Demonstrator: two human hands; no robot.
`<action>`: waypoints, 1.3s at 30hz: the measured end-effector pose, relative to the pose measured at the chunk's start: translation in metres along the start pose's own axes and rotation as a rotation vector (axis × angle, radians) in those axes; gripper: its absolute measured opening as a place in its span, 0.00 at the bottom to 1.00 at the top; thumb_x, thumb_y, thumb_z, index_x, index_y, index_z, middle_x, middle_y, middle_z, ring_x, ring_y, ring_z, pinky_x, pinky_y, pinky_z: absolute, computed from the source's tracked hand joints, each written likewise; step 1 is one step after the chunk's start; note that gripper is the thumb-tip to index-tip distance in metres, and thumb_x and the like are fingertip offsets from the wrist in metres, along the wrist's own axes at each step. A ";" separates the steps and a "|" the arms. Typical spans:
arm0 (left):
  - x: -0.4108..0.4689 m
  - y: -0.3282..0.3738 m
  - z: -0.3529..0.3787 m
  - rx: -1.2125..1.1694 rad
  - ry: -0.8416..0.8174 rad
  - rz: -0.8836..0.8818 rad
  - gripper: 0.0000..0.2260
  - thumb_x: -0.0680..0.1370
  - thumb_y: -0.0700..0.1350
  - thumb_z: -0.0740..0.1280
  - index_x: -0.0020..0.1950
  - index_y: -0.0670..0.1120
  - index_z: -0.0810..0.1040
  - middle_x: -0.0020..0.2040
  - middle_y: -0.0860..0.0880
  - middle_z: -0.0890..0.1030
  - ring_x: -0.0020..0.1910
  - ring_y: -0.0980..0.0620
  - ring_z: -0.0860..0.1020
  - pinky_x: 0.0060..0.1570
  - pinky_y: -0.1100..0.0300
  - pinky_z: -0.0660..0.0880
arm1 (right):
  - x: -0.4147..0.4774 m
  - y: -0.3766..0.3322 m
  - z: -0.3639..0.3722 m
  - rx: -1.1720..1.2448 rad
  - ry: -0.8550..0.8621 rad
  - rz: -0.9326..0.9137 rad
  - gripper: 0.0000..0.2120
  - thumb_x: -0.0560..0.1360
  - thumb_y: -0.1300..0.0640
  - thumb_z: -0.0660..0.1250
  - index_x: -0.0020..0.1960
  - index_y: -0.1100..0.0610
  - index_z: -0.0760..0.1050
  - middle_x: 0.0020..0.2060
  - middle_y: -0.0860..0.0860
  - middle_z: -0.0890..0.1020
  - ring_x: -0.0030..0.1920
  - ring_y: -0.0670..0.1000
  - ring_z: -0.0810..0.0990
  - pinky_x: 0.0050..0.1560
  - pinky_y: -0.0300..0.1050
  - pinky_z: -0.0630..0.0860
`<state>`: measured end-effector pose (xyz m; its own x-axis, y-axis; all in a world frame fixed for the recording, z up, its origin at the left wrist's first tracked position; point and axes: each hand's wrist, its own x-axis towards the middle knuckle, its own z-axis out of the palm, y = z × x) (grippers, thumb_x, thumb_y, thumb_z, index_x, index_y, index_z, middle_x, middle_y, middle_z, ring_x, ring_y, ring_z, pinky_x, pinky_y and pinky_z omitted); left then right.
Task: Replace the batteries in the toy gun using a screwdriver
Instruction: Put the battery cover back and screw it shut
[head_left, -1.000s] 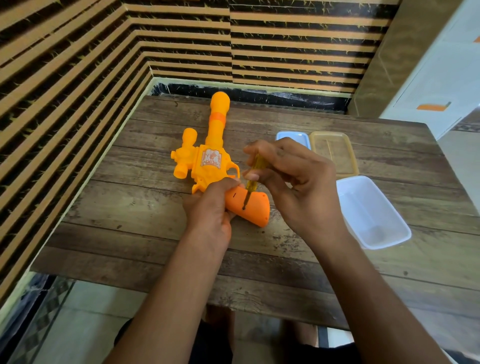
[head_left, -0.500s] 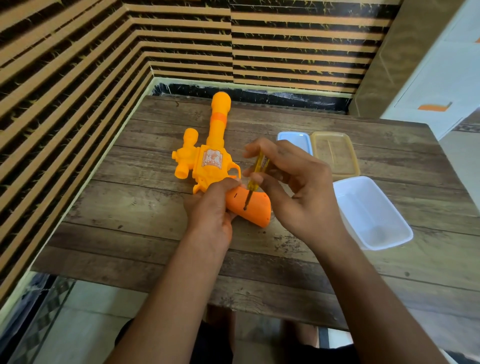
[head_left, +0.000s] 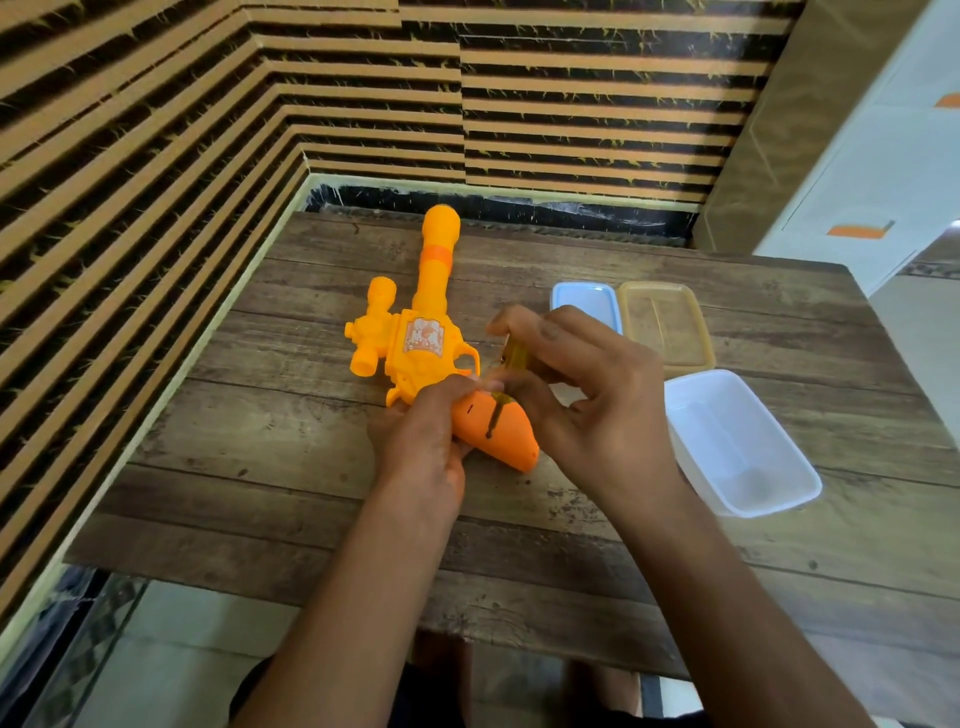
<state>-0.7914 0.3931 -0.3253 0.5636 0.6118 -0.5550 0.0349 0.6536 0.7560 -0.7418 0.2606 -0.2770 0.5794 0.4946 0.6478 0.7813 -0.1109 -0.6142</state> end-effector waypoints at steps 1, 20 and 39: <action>-0.002 0.001 0.000 -0.001 -0.004 -0.003 0.22 0.71 0.33 0.75 0.65 0.41 0.82 0.56 0.40 0.87 0.54 0.42 0.87 0.53 0.42 0.84 | 0.001 -0.001 -0.001 0.019 -0.003 0.010 0.15 0.75 0.70 0.75 0.60 0.60 0.83 0.41 0.47 0.77 0.39 0.46 0.76 0.41 0.44 0.77; 0.001 -0.002 0.000 -0.017 -0.021 0.001 0.20 0.73 0.33 0.74 0.65 0.40 0.82 0.58 0.40 0.87 0.54 0.43 0.86 0.49 0.45 0.85 | 0.003 -0.003 -0.002 0.083 -0.065 -0.004 0.09 0.79 0.66 0.72 0.58 0.62 0.83 0.46 0.51 0.83 0.45 0.49 0.81 0.44 0.50 0.79; 0.005 -0.001 0.000 -0.018 0.015 -0.005 0.20 0.73 0.32 0.76 0.64 0.42 0.82 0.58 0.40 0.87 0.51 0.43 0.86 0.45 0.47 0.84 | -0.001 -0.001 -0.001 0.266 -0.079 0.095 0.10 0.80 0.70 0.67 0.59 0.64 0.82 0.51 0.55 0.83 0.52 0.54 0.84 0.50 0.53 0.81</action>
<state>-0.7883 0.3951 -0.3291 0.5513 0.6147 -0.5641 0.0229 0.6647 0.7467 -0.7426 0.2598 -0.2767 0.6189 0.5594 0.5514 0.6303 0.0651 -0.7736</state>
